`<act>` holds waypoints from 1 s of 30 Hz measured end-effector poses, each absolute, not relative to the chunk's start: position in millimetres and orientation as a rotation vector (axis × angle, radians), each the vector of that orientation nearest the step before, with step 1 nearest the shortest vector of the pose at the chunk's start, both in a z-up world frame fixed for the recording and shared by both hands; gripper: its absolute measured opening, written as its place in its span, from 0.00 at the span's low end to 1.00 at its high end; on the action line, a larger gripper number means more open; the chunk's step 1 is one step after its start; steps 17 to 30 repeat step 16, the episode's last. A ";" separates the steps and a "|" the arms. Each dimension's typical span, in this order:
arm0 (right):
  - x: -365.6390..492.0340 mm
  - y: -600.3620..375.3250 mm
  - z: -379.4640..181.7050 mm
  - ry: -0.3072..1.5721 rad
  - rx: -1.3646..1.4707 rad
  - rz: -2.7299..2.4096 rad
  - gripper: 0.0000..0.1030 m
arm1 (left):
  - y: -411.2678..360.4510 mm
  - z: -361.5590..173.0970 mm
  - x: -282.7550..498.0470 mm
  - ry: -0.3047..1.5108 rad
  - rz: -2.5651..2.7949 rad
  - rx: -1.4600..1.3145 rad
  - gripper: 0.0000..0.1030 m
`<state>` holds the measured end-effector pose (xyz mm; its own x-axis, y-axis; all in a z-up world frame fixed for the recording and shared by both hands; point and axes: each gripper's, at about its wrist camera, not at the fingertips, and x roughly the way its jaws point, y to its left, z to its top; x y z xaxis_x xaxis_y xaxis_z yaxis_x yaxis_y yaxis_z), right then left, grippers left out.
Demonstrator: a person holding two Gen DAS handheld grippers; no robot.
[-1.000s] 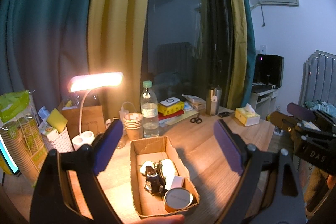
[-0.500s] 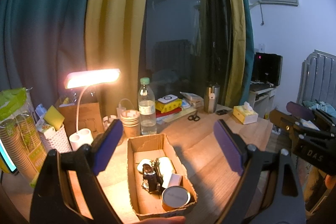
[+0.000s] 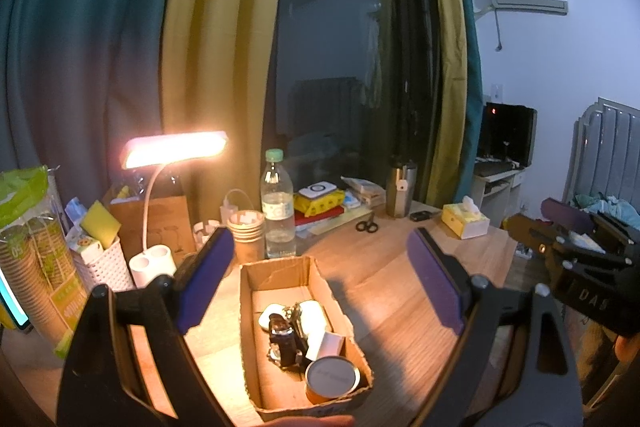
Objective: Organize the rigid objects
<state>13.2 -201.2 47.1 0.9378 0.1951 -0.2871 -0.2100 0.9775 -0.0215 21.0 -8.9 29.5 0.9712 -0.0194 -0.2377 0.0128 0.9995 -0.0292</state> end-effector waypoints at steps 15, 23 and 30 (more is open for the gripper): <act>15.0 -197.4 42.9 0.291 -0.053 0.215 0.63 | -7.2 30.5 23.6 0.247 -0.007 -0.040 0.87; 14.9 -197.4 42.9 0.291 -0.053 0.214 0.63 | -7.3 30.0 24.6 0.254 -0.008 -0.040 0.87; 14.9 -197.4 42.9 0.291 -0.053 0.214 0.63 | -7.3 30.0 24.6 0.254 -0.008 -0.040 0.87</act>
